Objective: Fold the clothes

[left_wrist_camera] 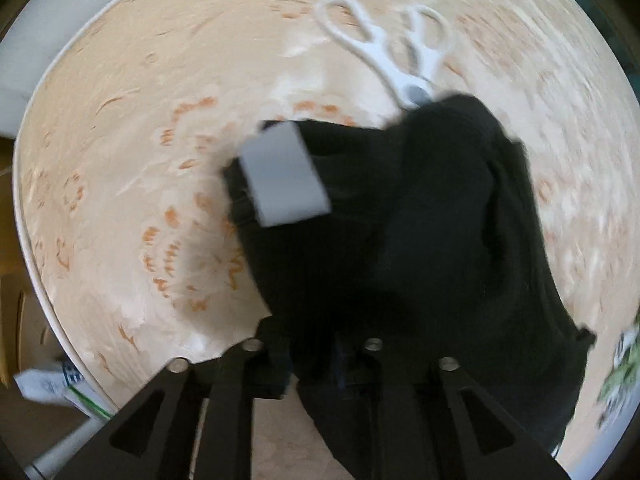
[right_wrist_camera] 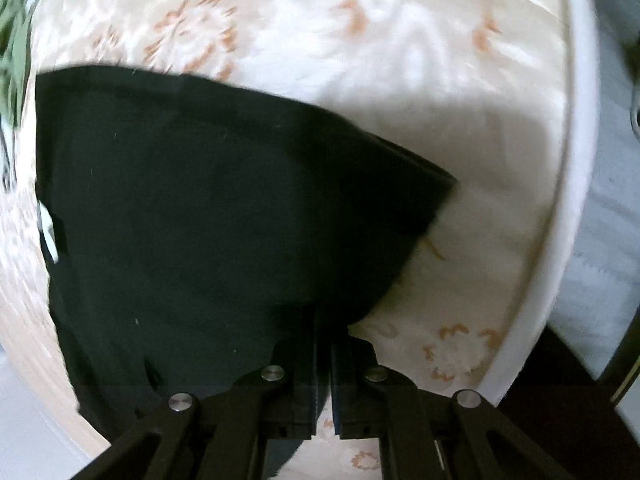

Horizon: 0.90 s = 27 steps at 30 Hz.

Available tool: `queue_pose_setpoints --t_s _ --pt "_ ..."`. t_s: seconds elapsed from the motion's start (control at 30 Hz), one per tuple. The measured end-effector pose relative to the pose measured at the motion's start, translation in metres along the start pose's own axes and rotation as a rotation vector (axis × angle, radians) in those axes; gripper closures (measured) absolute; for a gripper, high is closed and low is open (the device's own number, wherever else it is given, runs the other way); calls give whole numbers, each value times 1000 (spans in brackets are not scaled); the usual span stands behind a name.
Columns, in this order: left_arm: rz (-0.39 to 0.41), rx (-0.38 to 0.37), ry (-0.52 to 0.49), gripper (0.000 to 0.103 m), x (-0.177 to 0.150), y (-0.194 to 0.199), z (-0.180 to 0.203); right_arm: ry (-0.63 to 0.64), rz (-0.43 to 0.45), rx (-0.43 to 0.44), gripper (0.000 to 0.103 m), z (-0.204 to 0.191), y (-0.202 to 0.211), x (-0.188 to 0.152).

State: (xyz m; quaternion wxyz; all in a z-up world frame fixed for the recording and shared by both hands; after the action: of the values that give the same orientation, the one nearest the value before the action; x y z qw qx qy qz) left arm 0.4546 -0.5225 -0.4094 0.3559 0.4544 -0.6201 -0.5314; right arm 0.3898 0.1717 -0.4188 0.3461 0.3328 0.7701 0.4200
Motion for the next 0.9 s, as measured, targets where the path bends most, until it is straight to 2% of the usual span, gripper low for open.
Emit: queue_pose_setpoints --t_s 0.07,0.1,0.13,0.23,0.3,0.4,0.43,0.5,0.57,0.63,0.73,0.77,0.83,0.9 --pt "22 -27 -31 51 -11 17 -1 38 -27 -6 90 -1 3 -1" --pt "34 -36 -37 48 -18 26 -2 64 -42 -12 78 -1 8 -2" --pt "46 -45 -44 46 -25 35 -4 91 -58 -18 73 -1 12 -2" --pt "56 -102 -113 44 -64 62 6 169 -104 -35 69 -1 27 -4" --pt "62 -128 -265 44 -105 75 32 237 -98 -52 68 -2 42 3" --pt "85 -129 -600 44 -181 86 83 360 -65 -62 67 -12 72 26" --pt "117 -135 -740 44 -213 90 103 404 -55 -59 67 -17 80 35" --pt "216 -146 -999 44 -271 100 134 489 -62 -46 66 -41 82 61" --pt "412 -128 -1283 44 -333 107 159 586 -80 -45 64 -69 78 86" --pt "623 -111 -1495 44 -377 106 177 710 -101 -37 63 -87 73 102" --pt "866 -87 -1692 44 -408 95 213 908 -150 -10 62 -125 57 119" --pt "933 -78 -1744 44 -422 89 211 976 -173 -3 62 -138 49 124" --pt "1008 -46 -1813 44 -447 85 181 1080 -225 -4 61 -150 31 129" --pt "1052 -15 -1843 44 -461 77 169 1136 -265 -6 57 -153 15 131"
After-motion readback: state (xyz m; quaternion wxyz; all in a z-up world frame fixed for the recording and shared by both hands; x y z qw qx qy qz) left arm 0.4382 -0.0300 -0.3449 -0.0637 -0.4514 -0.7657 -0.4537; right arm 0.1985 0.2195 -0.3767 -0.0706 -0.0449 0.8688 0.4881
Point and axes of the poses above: each gripper's, at about its wrist camera, not at the fingertips, and y roughly against the way its jaws point, z to its right, x to its top, the point moved 9 cm from there along -y, roughly the way its jaws point, and after that the axes turned 9 degrees about x, right-handed, at the moved point
